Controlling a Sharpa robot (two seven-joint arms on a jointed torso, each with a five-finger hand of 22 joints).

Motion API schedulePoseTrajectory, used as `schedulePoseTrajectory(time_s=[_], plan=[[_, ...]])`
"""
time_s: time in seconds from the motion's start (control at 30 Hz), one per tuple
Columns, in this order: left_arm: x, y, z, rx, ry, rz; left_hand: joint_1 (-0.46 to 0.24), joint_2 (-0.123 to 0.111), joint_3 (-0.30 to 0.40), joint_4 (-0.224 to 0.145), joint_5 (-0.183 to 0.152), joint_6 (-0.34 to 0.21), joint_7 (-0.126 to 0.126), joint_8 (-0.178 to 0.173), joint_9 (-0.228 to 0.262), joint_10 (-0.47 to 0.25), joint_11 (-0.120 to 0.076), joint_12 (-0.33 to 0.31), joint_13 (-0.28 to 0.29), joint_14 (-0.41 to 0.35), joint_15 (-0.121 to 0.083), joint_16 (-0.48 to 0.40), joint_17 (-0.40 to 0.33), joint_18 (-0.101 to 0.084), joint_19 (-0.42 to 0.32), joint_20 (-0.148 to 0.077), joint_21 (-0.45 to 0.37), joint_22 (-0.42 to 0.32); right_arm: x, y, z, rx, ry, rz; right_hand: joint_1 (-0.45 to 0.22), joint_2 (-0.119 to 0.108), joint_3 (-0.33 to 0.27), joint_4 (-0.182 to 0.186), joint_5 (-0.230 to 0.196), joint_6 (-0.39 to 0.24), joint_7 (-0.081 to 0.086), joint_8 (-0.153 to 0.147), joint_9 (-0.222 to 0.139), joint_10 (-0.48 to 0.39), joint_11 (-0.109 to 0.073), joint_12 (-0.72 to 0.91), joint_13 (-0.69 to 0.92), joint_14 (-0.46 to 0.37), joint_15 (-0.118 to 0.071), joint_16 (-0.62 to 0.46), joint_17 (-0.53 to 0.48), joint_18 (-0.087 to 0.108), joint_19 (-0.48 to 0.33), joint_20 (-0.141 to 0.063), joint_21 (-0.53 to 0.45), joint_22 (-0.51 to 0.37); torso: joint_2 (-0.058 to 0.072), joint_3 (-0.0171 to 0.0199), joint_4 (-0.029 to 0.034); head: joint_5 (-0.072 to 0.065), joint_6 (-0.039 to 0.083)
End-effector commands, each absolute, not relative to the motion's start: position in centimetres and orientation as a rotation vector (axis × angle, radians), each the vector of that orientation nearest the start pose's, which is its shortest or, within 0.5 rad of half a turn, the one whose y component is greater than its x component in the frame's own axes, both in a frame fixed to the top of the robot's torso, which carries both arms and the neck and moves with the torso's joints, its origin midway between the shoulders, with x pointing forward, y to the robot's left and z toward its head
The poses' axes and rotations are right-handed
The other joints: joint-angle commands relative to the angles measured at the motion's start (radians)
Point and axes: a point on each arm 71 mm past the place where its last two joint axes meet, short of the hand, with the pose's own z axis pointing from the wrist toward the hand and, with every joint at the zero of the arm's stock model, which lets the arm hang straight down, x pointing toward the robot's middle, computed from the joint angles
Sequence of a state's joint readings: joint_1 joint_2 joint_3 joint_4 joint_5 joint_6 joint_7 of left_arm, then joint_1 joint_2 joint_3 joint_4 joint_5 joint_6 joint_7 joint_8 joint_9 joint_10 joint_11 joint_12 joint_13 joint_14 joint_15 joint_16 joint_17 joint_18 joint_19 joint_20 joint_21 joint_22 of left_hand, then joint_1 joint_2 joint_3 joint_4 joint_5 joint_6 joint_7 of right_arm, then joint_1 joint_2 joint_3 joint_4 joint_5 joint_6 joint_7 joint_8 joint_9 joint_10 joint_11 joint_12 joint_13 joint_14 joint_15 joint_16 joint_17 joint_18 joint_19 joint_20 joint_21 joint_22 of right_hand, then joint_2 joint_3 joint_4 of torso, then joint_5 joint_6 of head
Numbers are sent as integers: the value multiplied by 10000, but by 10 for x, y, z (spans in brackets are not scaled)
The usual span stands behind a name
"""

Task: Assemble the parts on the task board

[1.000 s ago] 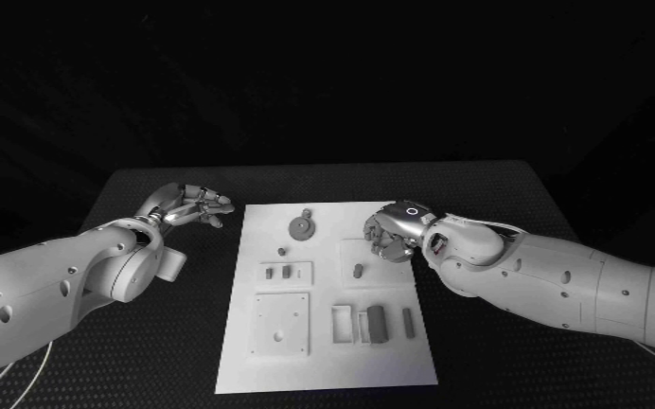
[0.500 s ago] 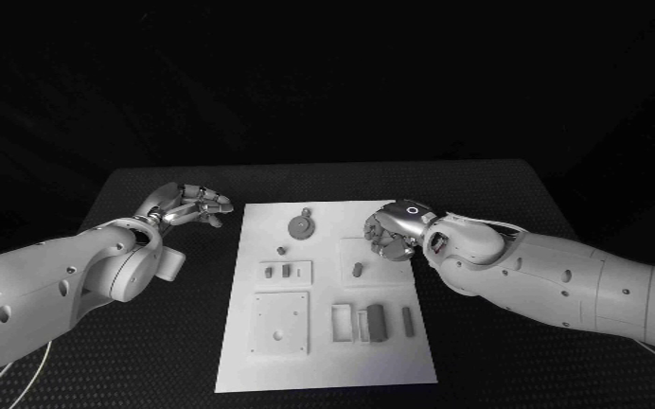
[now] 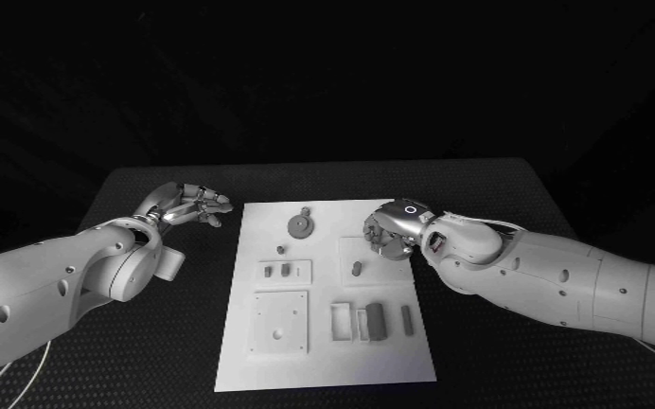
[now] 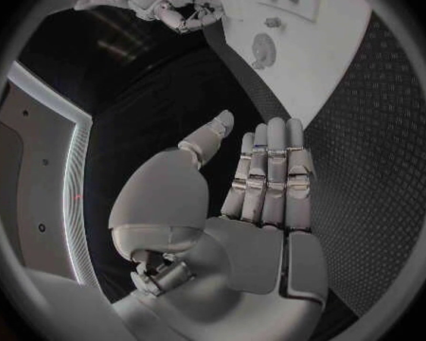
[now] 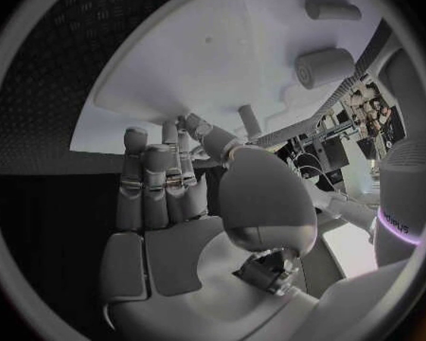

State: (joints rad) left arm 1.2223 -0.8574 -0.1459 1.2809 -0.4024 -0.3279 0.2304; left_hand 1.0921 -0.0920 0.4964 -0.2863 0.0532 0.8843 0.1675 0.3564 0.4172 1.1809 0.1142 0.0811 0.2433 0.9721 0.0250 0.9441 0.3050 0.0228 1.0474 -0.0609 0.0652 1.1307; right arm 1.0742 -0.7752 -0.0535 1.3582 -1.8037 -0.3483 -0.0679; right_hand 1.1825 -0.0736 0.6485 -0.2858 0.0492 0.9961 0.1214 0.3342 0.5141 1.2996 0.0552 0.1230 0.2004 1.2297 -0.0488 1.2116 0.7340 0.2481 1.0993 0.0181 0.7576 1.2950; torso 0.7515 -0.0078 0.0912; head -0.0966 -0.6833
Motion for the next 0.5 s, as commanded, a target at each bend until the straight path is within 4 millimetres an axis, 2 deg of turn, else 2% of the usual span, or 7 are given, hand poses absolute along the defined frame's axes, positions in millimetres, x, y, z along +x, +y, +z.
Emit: schedulePoseTrajectory(time_s=[0.03, 0.5], plan=[[515, 291, -219, -8127, 16189, -10436, 17, 60, -59, -16, -12, -69, 10, 0, -12, -32, 42, -33, 16, 69, -18, -50, 16, -32, 17, -78, 23, -16, 478, -216, -277, -4967, 17535, 3593, 154, 50, -41, -57, 0, 147, -23, 62, 26, 153, -20, 44, 43, 69, -85, 75, 32, 137, 134, -14, 72, 33, 1, -1, 3, -14, -15], [515, 292, -219, -8102, 16182, -10477, 24, 57, -68, -15, -13, -69, 10, 1, -14, -32, 42, -36, 18, 85, -24, -51, 29, -35, 39, -88, 29, -26, 476, -212, -282, -5153, 17545, 3472, 188, 50, -92, -59, 1, 296, -78, 107, 71, 330, -98, 45, 135, 173, -165, 220, 112, 137, 276, -97, 167, 107, 1, -1, 0, -11, -51]])
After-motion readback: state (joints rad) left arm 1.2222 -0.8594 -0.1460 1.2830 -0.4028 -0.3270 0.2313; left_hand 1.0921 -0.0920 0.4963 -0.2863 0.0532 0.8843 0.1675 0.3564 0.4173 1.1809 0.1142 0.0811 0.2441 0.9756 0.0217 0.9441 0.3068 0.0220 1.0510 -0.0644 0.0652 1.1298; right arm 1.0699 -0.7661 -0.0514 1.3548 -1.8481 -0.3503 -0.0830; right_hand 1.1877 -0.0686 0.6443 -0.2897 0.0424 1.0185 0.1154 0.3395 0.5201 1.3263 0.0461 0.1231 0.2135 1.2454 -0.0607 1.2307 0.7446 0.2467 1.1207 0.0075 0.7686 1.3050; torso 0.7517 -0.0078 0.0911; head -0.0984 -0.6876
